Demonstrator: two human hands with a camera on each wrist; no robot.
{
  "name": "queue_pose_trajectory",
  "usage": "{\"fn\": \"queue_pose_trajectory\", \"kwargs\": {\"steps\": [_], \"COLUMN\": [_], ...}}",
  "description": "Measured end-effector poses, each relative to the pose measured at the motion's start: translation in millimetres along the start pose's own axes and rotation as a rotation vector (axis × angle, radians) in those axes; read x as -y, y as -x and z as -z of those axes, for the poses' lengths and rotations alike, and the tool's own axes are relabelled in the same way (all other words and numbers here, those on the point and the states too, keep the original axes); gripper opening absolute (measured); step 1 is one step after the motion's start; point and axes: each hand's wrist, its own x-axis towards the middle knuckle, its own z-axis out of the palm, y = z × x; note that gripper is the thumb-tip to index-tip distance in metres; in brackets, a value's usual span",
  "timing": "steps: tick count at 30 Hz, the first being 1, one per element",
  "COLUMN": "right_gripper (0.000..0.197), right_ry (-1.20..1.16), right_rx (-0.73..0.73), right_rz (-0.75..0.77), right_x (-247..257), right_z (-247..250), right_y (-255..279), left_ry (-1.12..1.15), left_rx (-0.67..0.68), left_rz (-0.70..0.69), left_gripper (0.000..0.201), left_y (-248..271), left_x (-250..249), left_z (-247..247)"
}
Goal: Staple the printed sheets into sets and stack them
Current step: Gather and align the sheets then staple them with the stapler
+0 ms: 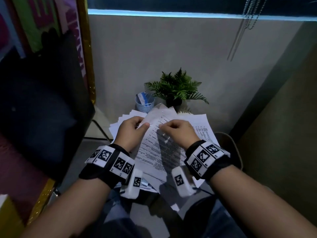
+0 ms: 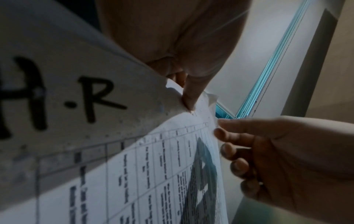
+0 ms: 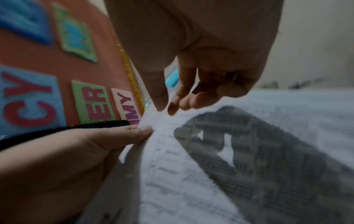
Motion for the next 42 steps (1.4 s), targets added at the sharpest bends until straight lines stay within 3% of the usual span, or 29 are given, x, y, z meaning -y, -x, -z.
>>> {"fn": "queue_pose_trajectory", "kwargs": {"steps": [6,14,18,24,29,32,34,38,42], "right_gripper": [0.019,0.015,0.015,0.013,0.009,0.01,0.019,0.019,0.014], "right_ry": [-0.238,-0.182,-0.174,0.094,0.093,0.062,0.098,0.243,0.394], "right_rx": [0.049,0.05,-0.015,-0.16,-0.335,-0.368,-0.368,-0.374,-0.507], "right_rz": [-0.172,-0.26,-0.112,0.182,0.326,0.258,0.169,-0.051,-0.182], "right_x": [0.5,-3.0,-7.2,-14.9,-8.6,-11.9,-23.8,-58.5,-85.2], "right_z": [-16.0,-19.3,-21.1,-24.3,-13.9,6.6,24.9,78.0,145.7], "right_y": [-1.2,-7.2,-8.3,-10.9,-20.4,-33.2,-41.5,-59.7,-79.3], "left_ry": [0.071,0.05,0.017,-0.1,-0.216,-0.237,-0.282,-0.326,-0.337], "left_rx": [0.022,0.054,0.039,0.02,0.008,-0.055,-0.065,-0.054,-0.052], "left_rz": [-0.051,-0.043,-0.039,-0.048,-0.063,-0.038,-0.015,0.025,0.055], "left_gripper": [0.009,0.015,0.017,0.017,0.017,0.019,0.02,0.02,0.02], "left_y": [5.9,7.4,6.7,0.0,-2.2,-6.6,-11.1,-22.0,-30.9], "left_x": [0.9,3.5,2.1,0.7,7.4,11.1,12.1,16.1,20.3], "left_z": [-6.1,-7.7,-9.3,-12.0,-19.6,-19.8,-18.9,-20.4,-21.3]}}
